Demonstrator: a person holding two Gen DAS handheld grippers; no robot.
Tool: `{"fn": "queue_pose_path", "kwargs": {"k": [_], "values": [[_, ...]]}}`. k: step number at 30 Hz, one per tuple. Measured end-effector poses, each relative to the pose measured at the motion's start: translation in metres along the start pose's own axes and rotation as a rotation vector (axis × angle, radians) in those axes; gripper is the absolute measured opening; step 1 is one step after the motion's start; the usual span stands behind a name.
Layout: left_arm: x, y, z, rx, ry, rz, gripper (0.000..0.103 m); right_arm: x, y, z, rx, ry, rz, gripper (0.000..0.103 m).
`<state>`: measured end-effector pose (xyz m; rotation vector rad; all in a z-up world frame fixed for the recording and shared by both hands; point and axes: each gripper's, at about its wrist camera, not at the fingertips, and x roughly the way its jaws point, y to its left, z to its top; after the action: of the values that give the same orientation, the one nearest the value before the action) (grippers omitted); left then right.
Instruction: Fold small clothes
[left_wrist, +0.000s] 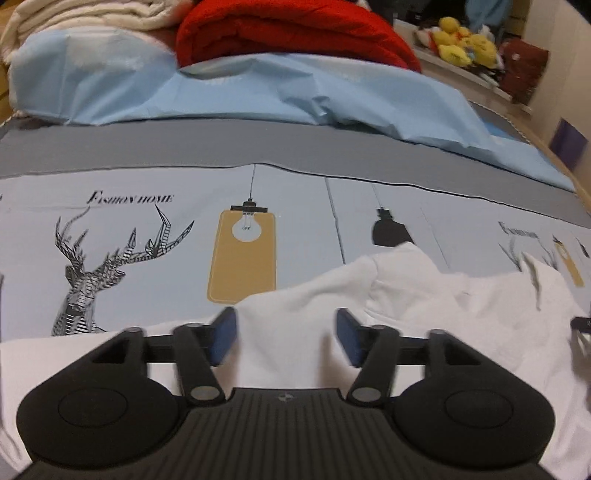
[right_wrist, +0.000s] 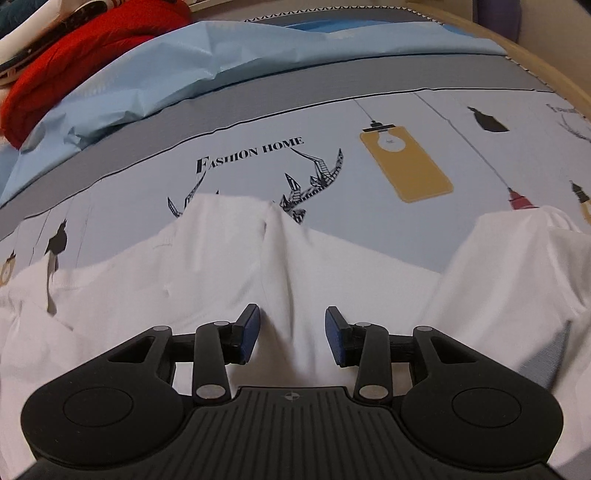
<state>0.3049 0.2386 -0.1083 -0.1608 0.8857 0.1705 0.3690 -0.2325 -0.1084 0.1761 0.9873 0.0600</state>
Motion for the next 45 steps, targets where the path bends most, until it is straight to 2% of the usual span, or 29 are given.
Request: {"fn": "queue_pose_path", "kwargs": {"k": [4,5,6,7,8,9,11,12,14,15,16,17,18,19,21,23,25,26,27,28,30,31,32,33,34,36,39,41,45], "values": [[0.023,-0.007,0.007,0.042,0.005,0.026,0.069,0.015,0.010,0.004,-0.053,-0.004,-0.023,0.041],[0.030,-0.008,0.006,0.055,0.008,0.018,0.062,0.017,0.014,0.004,-0.082,-0.008,-0.030,0.038],[0.036,-0.009,0.006,0.078,0.023,-0.002,0.047,0.020,0.018,0.004,-0.115,-0.009,-0.040,0.032],[0.043,-0.009,0.006,0.113,0.066,-0.028,0.004,0.022,0.023,0.004,-0.156,-0.008,-0.040,0.010],[0.048,-0.009,0.007,0.148,0.110,-0.013,0.000,0.023,0.027,0.005,-0.184,-0.014,-0.031,0.005],[0.047,-0.007,0.008,0.158,0.097,0.016,0.000,0.022,0.030,0.007,-0.192,-0.029,-0.038,0.005],[0.036,0.007,0.018,0.101,0.009,0.057,0.000,0.013,0.034,0.018,-0.151,-0.092,-0.024,0.004],[0.028,0.011,0.023,0.076,-0.042,0.071,0.000,0.004,0.036,0.024,-0.124,-0.145,0.015,0.004],[0.014,0.011,0.029,0.094,-0.141,0.141,0.001,-0.013,0.044,0.031,-0.129,-0.272,0.093,0.005],[0.012,0.010,0.029,0.102,-0.160,0.162,0.001,-0.016,0.051,0.032,-0.156,-0.306,0.070,0.007],[0.010,0.009,0.029,0.098,-0.161,0.169,0.004,-0.013,0.055,0.033,-0.167,-0.292,0.014,0.015],[0.010,0.008,0.028,0.093,-0.140,0.161,0.012,-0.006,0.055,0.032,-0.162,-0.242,-0.045,0.024],[0.010,0.007,0.027,0.100,-0.116,0.149,0.018,0.000,0.051,0.030,-0.138,-0.189,-0.067,0.025],[0.008,0.004,0.024,0.115,-0.111,0.136,0.025,0.003,0.042,0.027,-0.096,-0.157,-0.050,0.024],[0.004,-0.002,0.016,0.153,-0.116,0.095,0.025,0.004,0.031,0.020,-0.072,-0.133,-0.043,0.024],[0.004,-0.007,0.007,0.181,-0.087,-0.002,0.025,0.002,0.025,0.009,-0.110,-0.116,-0.035,0.024],[0.011,-0.009,-0.002,0.184,-0.003,-0.119,0.025,0.010,0.018,-0.003,-0.167,-0.026,-0.006,0.024],[0.022,-0.010,-0.010,0.188,0.080,-0.139,0.025,0.015,0.013,-0.009,-0.192,0.010,-0.018,0.024],[0.032,-0.012,-0.017,0.202,0.152,-0.100,0.025,0.014,0.009,-0.016,-0.222,-0.002,-0.020,0.024],[0.037,-0.014,-0.024,0.227,0.182,-0.034,0.025,0.009,0.006,-0.019,-0.257,-0.012,-0.012,0.024],[0.030,-0.021,-0.025,0.240,0.168,-0.023,0.025,0.000,-0.001,-0.021,-0.267,-0.006,0.006,0.024],[0.026,-0.024,-0.024,0.232,0.164,-0.035,0.025,-0.006,-0.009,-0.020,-0.244,-0.010,0.024,0.026],[0.022,-0.027,-0.027,0.220,0.153,-0.075,0.026,-0.012,-0.020,-0.019,-0.203,-0.017,0.040,0.033],[0.024,-0.030,-0.031,0.223,0.180,-0.097,0.026,-0.019,-0.032,-0.017,-0.156,-0.031,0.043,0.035],[0.028,-0.035,-0.041,0.249,0.211,-0.081,0.027,-0.027,-0.046,-0.016,-0.092,-0.059,0.030,0.037],[0.027,-0.044,-0.046,0.310,0.171,-0.049,0.027,-0.040,-0.074,-0.013,0.047,-0.108,-0.020,0.038],[0.028,-0.049,-0.045,0.292,0.192,-0.022,0.027,-0.061,-0.130,-0.016,0.344,-0.186,-0.027,0.041],[0.026,-0.050,-0.045,0.291,0.188,-0.015,0.027,-0.070,-0.165,-0.022,0.509,-0.220,-0.004,0.050],[0.026,-0.049,-0.046,0.316,0.181,-0.004,0.027,-0.063,-0.218,-0.034,0.817,-0.239,0.089,0.052]]}}
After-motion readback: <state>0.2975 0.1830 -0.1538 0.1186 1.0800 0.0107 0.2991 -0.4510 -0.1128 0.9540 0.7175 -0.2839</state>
